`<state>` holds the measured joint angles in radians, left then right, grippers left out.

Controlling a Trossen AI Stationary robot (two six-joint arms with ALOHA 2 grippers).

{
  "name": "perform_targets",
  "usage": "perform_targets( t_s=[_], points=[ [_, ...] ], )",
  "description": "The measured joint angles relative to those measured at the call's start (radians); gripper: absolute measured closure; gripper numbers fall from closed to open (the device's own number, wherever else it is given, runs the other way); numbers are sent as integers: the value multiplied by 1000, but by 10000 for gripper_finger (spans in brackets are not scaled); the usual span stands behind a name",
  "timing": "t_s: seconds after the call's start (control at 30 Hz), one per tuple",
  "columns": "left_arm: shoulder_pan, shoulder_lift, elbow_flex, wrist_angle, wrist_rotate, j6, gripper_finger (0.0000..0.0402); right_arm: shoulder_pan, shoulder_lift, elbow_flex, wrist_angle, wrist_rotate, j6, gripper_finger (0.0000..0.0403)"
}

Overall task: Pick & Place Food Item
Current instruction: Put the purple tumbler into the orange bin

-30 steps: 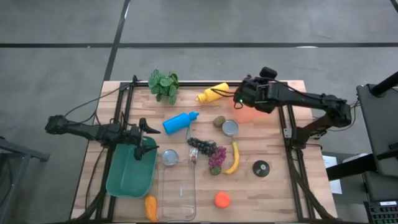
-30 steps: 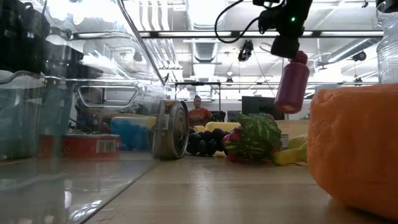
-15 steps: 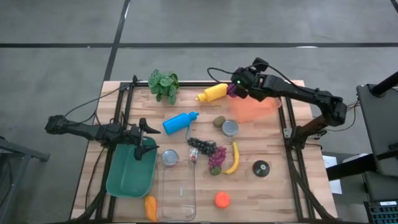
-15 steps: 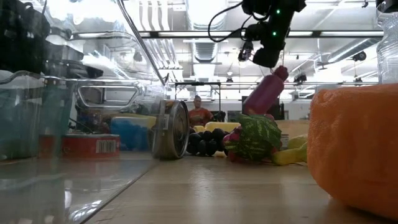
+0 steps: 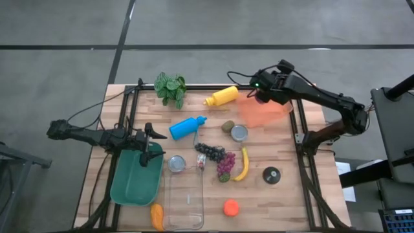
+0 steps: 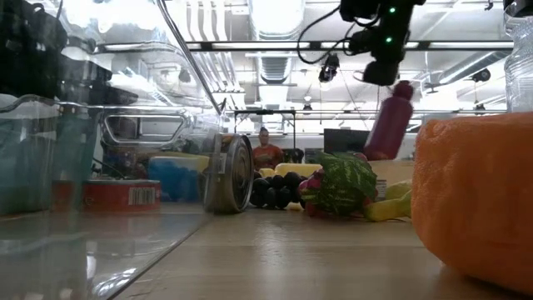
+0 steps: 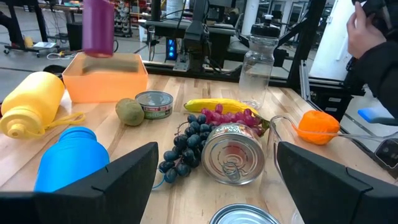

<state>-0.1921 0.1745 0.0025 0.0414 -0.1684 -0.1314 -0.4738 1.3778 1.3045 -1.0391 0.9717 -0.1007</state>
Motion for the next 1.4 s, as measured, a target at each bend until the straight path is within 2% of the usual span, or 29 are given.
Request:
perform_targets(
  t_s=[0.3, 0.63, 0.97, 1.4],
  points=[
    [0, 0, 0, 0, 0, 0, 66, -28, -10, -3, -211, 1, 164, 394],
    [0, 0, 0, 0, 0, 0, 66, -74, -10, -61, -317, 19, 310, 394],
    [0, 0, 0, 0, 0, 0, 66, -97, -10, -148, -316, 18, 334, 394],
    [0, 0, 0, 0, 0, 0, 66, -101, -10, -163, -376, -4, 337, 394]
  ],
)
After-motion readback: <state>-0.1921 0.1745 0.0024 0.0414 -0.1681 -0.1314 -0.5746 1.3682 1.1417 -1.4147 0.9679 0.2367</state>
